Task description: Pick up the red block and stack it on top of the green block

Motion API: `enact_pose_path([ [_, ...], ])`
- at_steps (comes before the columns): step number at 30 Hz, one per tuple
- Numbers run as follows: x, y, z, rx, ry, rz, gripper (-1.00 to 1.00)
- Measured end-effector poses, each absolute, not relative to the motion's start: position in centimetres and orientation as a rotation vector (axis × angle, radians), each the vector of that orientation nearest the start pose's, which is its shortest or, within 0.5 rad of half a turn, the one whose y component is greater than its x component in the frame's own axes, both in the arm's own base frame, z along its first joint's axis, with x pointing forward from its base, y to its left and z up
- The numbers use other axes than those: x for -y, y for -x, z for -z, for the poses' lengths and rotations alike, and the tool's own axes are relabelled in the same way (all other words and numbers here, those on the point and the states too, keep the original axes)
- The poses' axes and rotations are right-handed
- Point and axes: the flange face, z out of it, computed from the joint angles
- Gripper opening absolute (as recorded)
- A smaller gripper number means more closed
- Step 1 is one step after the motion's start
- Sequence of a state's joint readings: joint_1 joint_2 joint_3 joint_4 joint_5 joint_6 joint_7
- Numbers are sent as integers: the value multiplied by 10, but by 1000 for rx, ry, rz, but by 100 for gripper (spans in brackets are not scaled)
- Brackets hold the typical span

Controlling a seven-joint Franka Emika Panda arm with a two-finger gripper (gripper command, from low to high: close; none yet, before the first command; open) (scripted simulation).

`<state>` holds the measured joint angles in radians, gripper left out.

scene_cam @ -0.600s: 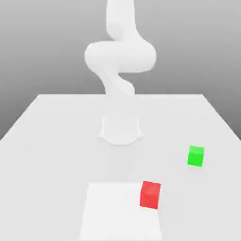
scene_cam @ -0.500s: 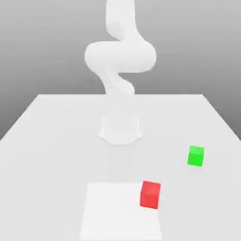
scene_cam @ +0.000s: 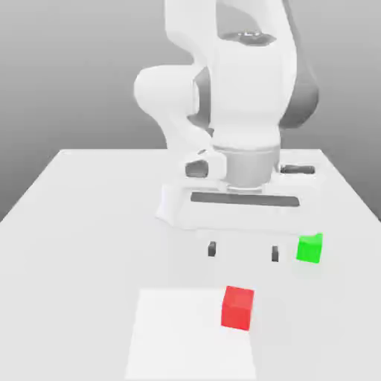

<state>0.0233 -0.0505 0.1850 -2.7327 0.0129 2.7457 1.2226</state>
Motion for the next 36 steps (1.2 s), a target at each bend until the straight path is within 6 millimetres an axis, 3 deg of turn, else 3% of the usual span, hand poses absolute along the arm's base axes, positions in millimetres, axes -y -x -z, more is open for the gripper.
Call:
enact_pose_path([
  [2, -85, -383, -212, -1556, 2718, 19, 0],
  [7, -84, -379, -158, -1574, 2718, 1, 0],
  [8, -84, -379, -149, -1574, 2718, 1, -100],
  [15, -84, -378, -147, -1574, 2717, 2, -100],
  [21, -85, -378, -200, -1572, 2720, 2, -100],
  [25, -147, -347, -222, -1535, 2721, -20, -100],
  [30, -207, -293, -238, -1576, 2688, -41, -100],
  [36, -259, -210, -247, -1605, 2688, -25, -100],
])
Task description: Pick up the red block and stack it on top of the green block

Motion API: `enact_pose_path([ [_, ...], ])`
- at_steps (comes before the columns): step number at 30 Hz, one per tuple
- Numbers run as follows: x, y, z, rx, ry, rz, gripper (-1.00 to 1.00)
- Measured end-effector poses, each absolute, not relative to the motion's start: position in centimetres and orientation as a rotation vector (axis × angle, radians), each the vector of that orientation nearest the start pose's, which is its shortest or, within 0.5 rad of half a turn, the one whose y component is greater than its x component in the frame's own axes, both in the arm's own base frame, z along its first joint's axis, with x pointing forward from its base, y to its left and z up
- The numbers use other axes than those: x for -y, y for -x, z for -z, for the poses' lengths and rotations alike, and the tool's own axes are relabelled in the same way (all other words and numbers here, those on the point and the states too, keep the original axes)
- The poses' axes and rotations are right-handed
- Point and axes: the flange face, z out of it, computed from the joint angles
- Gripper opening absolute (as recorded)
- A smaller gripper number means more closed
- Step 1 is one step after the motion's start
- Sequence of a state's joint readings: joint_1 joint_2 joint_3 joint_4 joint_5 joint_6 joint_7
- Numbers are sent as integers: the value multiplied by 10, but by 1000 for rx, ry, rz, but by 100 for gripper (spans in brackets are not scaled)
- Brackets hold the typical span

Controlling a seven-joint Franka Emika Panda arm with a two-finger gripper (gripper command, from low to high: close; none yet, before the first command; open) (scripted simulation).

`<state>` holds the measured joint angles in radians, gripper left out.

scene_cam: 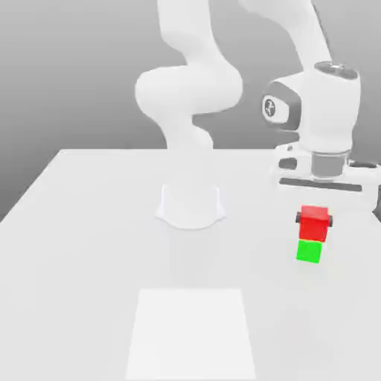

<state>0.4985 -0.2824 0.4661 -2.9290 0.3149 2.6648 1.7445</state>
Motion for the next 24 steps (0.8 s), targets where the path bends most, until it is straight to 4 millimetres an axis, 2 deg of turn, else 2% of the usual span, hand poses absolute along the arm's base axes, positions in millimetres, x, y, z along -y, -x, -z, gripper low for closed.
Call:
enact_pose_path([
  [2, -268, -184, -247, -1617, 2688, -8, -100],
  [4, -271, -176, -245, -1621, 2685, 5, -100],
  [24, -273, -177, -202, -1619, 2684, 36, -100],
])
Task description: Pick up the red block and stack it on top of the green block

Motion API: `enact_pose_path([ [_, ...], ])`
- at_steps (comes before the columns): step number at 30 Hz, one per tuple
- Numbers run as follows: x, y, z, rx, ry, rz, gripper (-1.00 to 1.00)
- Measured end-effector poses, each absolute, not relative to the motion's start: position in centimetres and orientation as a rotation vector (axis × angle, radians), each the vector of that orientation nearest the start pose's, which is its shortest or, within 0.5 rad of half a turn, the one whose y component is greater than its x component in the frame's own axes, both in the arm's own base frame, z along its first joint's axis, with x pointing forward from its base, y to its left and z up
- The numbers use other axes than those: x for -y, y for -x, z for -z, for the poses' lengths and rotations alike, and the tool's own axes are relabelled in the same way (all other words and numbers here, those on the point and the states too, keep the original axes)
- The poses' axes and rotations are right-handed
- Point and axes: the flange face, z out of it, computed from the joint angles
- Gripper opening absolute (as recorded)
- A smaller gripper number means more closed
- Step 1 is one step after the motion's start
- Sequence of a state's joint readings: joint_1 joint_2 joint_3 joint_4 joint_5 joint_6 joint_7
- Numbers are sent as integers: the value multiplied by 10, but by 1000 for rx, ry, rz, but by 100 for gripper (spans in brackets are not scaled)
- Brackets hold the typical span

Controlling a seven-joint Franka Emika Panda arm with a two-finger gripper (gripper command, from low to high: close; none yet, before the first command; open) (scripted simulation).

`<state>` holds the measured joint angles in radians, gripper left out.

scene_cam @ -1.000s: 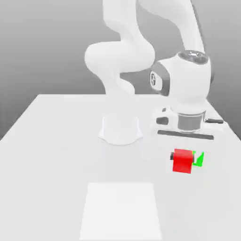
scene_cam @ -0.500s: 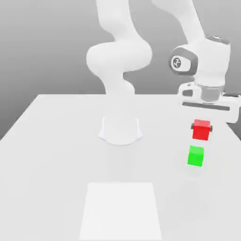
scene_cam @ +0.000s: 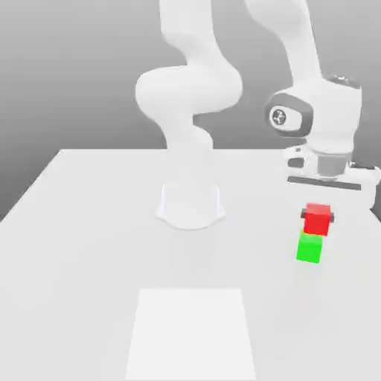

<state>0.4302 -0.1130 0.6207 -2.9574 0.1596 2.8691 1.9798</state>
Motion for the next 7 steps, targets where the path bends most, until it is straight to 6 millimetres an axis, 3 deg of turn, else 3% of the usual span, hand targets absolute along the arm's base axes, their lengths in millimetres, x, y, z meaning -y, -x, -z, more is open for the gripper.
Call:
enact_pose_path([
  [7, -271, -175, -184, -1626, 2684, 14, -100],
])
